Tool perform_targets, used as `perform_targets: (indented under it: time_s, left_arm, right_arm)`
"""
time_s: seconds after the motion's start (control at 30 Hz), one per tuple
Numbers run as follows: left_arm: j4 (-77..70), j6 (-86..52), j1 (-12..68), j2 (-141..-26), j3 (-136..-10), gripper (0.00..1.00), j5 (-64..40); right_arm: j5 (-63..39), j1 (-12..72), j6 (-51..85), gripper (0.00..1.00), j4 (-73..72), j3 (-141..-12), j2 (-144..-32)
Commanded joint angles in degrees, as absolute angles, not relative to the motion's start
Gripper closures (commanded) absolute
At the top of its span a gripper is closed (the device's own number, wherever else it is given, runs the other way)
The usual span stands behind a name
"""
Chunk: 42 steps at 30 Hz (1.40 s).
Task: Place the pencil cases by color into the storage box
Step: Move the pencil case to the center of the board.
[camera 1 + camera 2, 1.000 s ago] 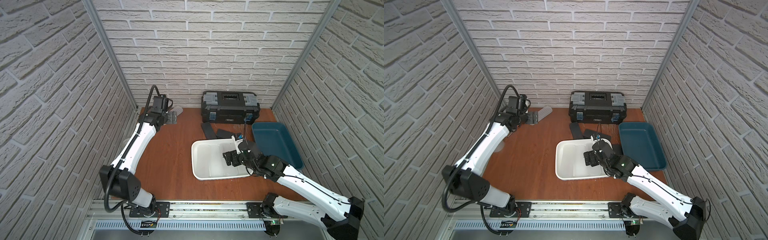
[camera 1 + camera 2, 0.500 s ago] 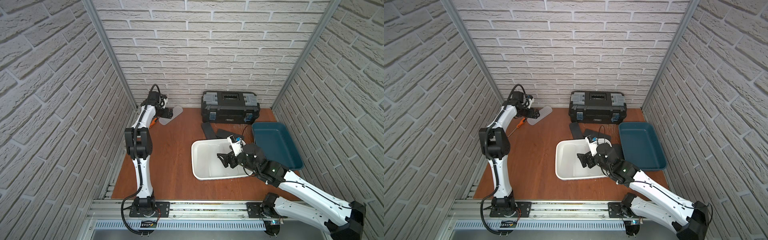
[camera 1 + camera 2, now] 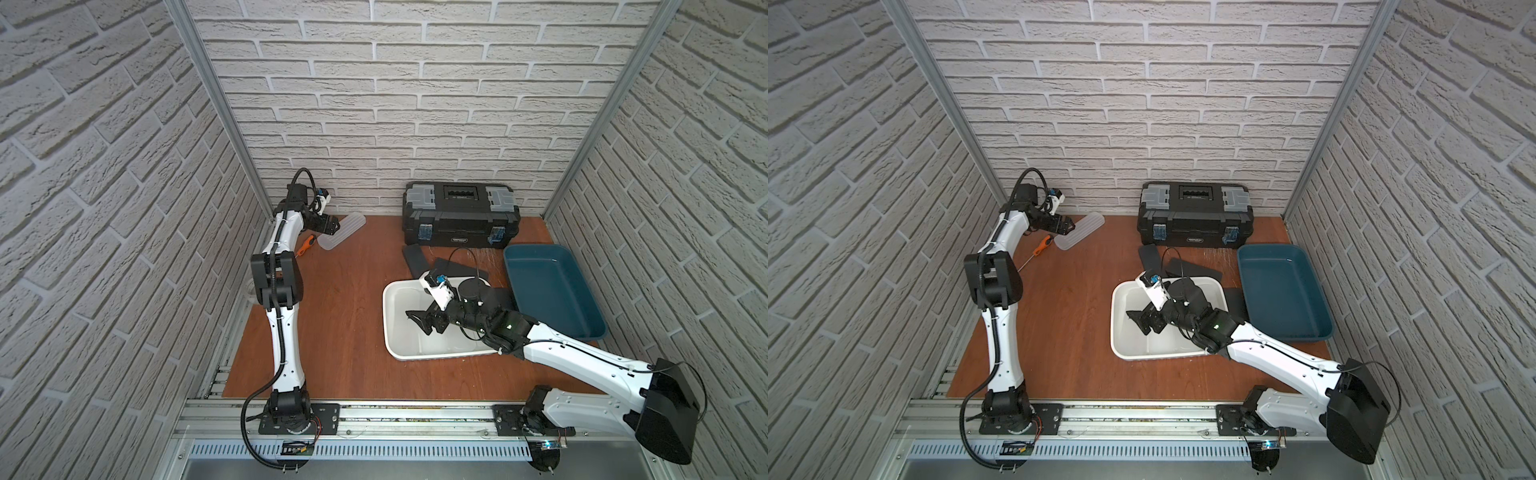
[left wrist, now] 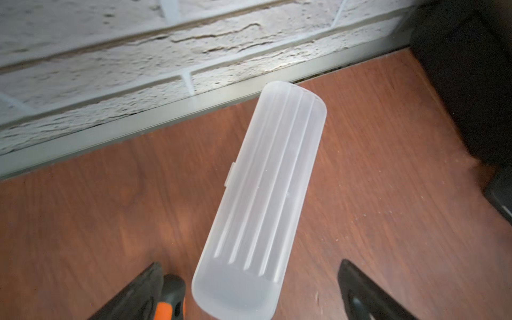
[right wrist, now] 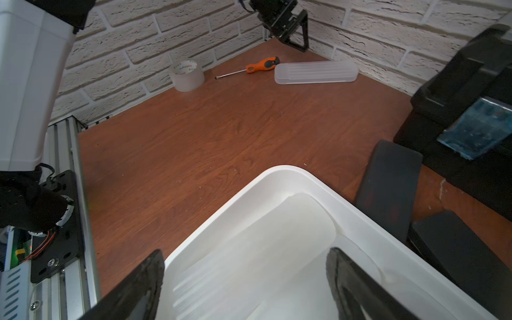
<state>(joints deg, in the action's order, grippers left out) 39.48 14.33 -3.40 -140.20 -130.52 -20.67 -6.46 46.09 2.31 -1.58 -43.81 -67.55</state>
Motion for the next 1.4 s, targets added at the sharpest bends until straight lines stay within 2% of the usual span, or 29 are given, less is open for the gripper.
perform_targets:
  time_s: [0.0, 0.17, 0.3, 0.6, 1.37]
  left_arm:
    - [38.77, 20.64, -3.16, -142.17, -132.65, 0.02, -20.94]
    - [39.09, 24.04, -3.65, -145.03, -135.89, 0.02, -23.26]
    - [45.85, 26.21, -3.58, -150.12, -145.22, 0.02, -23.46]
    - [45.71, 27.8, -3.74, -151.86, -144.13, 0.02, -21.56]
    - [47.09, 28.53, -2.09, -154.92, -143.63, 0.02, -16.49]
  right_arm:
    - [-8.08, 47.96, -1.63, 0.08, -7.89, -45.51, -68.0]
    - [-9.39, 48.74, -1.45, 0.08, -7.15, -46.96, -69.2]
    - [-9.64, 49.24, -1.45, 0.08, -6.59, -48.82, -71.03]
    - [-10.76, 50.0, -1.71, 0.09, -5.65, -51.63, -75.13]
    - [-11.73, 50.12, -1.33, 0.09, -5.46, -51.59, -76.99]
